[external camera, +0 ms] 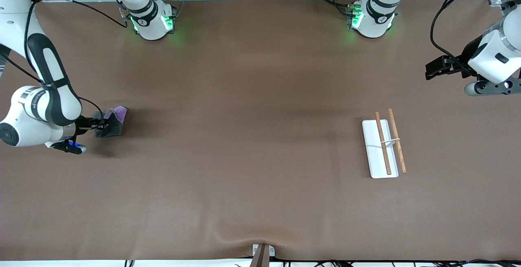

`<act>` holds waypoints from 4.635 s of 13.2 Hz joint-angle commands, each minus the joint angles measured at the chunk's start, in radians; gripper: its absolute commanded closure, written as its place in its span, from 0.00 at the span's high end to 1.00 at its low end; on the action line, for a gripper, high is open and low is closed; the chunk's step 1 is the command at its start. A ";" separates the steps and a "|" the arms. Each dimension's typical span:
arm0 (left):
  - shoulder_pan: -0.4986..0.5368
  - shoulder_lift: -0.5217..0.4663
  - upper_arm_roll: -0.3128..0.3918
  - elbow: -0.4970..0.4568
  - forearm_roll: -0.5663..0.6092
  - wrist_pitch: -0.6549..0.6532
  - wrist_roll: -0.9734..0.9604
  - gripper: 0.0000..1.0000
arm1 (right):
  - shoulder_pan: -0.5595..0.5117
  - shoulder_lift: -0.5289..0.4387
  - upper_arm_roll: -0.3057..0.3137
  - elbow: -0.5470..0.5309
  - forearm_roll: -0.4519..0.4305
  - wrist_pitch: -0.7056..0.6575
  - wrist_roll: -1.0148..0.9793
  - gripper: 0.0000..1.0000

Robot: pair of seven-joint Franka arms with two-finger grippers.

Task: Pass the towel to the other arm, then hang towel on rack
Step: 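Lift the towel with the right gripper toward the table middle, then hold the towel up while the left gripper reaches and grasps it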

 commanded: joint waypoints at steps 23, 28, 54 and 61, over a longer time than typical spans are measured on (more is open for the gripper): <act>0.000 -0.058 -0.018 0.016 -0.013 -0.029 0.008 1.00 | 0.588 -0.100 0.000 0.463 0.360 -0.527 1.061 0.00; 0.000 -0.061 -0.050 0.032 -0.016 -0.044 -0.013 1.00 | 0.689 -0.087 0.000 0.474 0.617 -0.227 1.313 0.00; -0.102 0.088 -0.066 0.087 -0.369 0.113 -0.886 1.00 | 0.946 -0.058 -0.003 0.549 1.245 0.325 1.701 0.00; -0.147 0.085 -0.066 0.102 -0.457 0.123 -1.153 1.00 | 0.944 -0.060 -0.003 0.550 1.245 0.323 1.703 0.00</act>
